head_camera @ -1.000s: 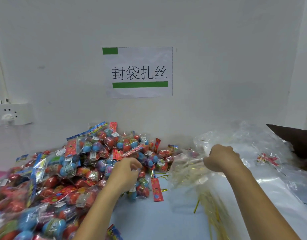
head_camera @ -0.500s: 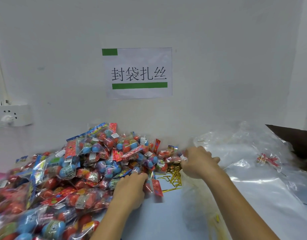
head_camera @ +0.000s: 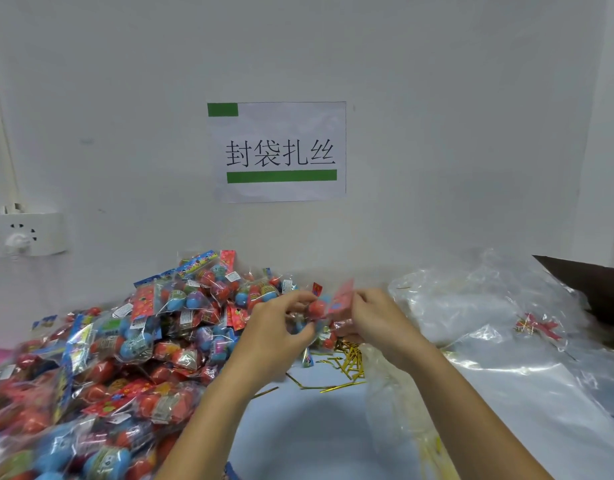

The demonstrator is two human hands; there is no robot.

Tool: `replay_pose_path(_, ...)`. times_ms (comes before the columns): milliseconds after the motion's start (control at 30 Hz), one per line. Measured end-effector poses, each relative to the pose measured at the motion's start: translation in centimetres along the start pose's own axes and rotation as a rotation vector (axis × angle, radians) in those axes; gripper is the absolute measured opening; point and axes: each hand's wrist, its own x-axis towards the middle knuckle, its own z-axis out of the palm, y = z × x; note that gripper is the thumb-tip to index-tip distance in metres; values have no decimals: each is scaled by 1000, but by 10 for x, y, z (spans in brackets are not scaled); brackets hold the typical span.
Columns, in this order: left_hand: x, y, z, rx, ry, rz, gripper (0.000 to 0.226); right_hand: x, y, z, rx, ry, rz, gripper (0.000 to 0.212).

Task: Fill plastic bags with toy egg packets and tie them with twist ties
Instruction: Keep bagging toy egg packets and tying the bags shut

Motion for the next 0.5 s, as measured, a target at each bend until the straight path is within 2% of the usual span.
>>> replay_pose_path(100,1,3,2,9,-26,66,33,-5,-10,-4,439,-89,156,47)
replay_pose_path(167,1,2,2,44,-45,87,36,-7,-12,-10,549,-117,192,62)
replay_pose_path(200,1,2,1,63,-62,97,37,-9,-13,-13,545,-148,181,63)
replay_pose_path(267,0,0,0,69,-125,98,41,-12,-13,-14,452,-187,119,43)
replay_pose_path(367,-2,-2,-4,26,-196,35,36,-8,-7,-14,270,-113,106,23)
replay_pose_path(433,-2,-9,-9,0,-46,11,24,-4,-2,-14,217,-77,138,18)
replay_pose_path(500,-2,-23,-15,152,127,-38,12,0,2,-14,161,-61,156,13)
